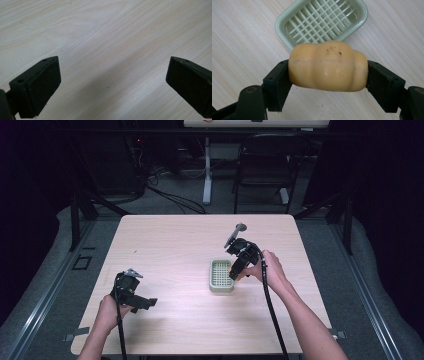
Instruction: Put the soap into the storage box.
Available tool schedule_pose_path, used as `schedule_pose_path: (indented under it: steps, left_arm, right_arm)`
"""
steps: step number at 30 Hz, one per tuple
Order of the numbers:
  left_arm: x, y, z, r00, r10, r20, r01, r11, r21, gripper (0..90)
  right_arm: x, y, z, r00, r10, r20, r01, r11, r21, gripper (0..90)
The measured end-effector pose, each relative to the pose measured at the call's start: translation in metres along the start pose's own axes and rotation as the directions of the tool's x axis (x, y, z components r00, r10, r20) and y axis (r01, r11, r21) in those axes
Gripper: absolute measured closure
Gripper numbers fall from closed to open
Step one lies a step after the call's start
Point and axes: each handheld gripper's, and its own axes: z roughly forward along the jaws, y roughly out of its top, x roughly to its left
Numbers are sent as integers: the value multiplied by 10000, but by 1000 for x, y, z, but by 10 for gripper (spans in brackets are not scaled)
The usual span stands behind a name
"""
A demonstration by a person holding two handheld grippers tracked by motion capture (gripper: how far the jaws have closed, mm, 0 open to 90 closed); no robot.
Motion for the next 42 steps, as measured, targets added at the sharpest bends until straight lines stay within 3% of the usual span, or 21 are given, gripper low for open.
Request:
schedule_pose_path:
  steps: [19, 33, 35, 42]
  left_arm:
    - [0, -1, 0, 10000, -15, 16, 15, 10000, -18, 0]
    - [0, 0, 0, 10000, 33, 52, -33, 10000, 20, 0]
    - [0, 0, 0, 10000, 33, 63, -33, 10000, 26, 0]
    - [-1, 0, 0, 9999, 88, 77, -89, 9999, 80, 0]
  right_arm:
    - [3, 22, 19, 9990, -118, -431, 123, 9999, 103, 252]
    - [3, 37, 39, 9973, -186, -710, 249, 9956, 898, 252]
    - [3, 38, 42, 9969, 7, -792, 57, 9967, 805, 252]
    - [1, 43, 49, 9958, 59, -910, 38, 9944, 1052, 251]
